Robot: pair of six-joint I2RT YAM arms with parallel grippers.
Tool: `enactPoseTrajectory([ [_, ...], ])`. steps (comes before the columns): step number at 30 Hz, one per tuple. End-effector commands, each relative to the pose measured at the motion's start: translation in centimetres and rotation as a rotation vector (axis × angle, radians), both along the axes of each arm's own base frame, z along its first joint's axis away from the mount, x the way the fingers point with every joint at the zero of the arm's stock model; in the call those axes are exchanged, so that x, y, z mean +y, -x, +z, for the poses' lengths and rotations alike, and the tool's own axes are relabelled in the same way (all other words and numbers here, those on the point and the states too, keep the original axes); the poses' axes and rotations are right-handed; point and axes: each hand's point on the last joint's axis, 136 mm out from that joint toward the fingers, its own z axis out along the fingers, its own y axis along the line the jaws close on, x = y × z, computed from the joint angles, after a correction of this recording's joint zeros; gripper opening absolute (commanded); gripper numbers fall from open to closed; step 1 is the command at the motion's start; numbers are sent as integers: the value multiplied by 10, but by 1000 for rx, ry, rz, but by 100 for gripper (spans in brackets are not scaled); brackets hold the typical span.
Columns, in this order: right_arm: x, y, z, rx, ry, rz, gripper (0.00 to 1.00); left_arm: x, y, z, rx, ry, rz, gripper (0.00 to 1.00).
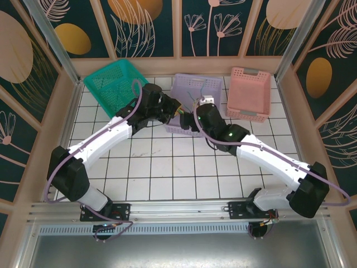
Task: Untangle the cables
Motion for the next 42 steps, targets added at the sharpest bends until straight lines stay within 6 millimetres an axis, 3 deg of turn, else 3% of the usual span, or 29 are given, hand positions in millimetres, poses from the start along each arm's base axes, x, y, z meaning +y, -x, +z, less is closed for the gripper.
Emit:
enactPoseTrajectory([
  [1, -11, -24, 30, -36, -170, -24, 86, -5, 4, 19, -37, 16, -40, 0],
  [5, -2, -30, 28, 38, -262, 65, 72, -8, 4, 21, -43, 30, -53, 0],
  [8, 5, -29, 31, 76, -310, 100, 68, -9, 4, 20, -39, 30, -56, 0],
  [12, 9, -24, 49, 74, -393, 149, 80, -8, 4, 12, -23, 18, -58, 0],
  [17, 10, -27, 46, 113, -380, 160, 85, -13, 3, 16, -32, 31, -71, 0],
  [27, 19, -36, 30, 188, -417, 170, 64, -15, 0, 26, -51, 50, -67, 0],
  [32, 16, -32, 12, 269, -443, 127, 40, -14, -4, 32, -74, 59, -48, 0],
  [34, 15, -29, 4, 330, -477, 84, 22, -13, -7, 38, -101, 65, -37, 0],
  [36, 0, -34, 0, 392, -556, -8, 1, -9, -11, 55, -169, 77, -13, 0],
  [40, -29, -32, -30, 647, -763, -226, 0, 6, -15, 98, -360, 104, 51, 0],
  [42, -38, -23, -49, 816, -904, -309, 0, 21, -12, 129, -504, 124, 99, 0],
])
